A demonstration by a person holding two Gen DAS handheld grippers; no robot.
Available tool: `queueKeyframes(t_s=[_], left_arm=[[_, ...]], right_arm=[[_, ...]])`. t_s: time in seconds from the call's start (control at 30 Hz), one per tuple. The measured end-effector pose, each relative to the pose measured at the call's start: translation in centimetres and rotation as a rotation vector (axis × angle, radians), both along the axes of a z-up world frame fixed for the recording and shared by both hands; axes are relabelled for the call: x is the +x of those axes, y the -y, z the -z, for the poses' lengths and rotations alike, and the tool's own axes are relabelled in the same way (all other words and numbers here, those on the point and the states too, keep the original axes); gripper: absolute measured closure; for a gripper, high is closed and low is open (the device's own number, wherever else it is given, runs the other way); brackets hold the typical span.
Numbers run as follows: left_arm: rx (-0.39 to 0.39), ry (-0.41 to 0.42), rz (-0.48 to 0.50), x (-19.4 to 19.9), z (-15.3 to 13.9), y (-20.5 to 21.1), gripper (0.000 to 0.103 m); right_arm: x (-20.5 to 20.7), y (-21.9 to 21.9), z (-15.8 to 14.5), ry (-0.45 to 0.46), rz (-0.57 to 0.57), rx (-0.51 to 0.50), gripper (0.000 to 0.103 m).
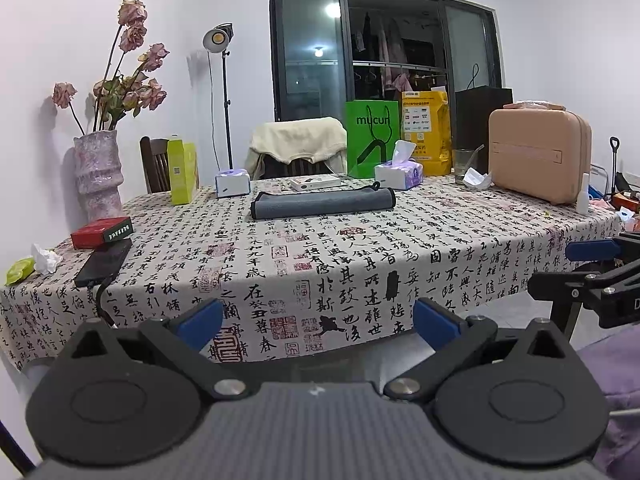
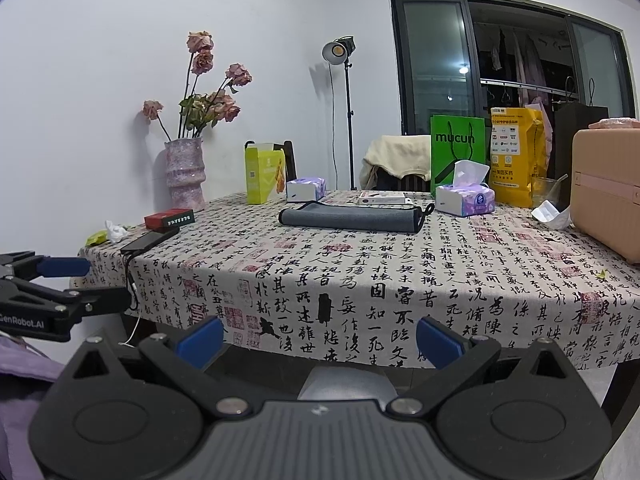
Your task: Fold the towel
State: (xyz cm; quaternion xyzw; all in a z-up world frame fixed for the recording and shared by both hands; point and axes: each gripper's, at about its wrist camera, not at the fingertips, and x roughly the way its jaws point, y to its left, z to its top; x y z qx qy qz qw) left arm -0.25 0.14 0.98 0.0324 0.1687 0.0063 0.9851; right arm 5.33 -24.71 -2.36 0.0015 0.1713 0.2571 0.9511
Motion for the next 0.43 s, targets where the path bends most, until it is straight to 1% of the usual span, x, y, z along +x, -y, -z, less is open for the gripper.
queueKeyframes(t_s=[0.43], left_arm=[[-0.01, -0.007, 0.005, 0.12, -0.17, -0.22, 0.0]], right_arm=[[0.08, 0.06, -0.09, 0.002, 0.0, -0.001, 0.0]])
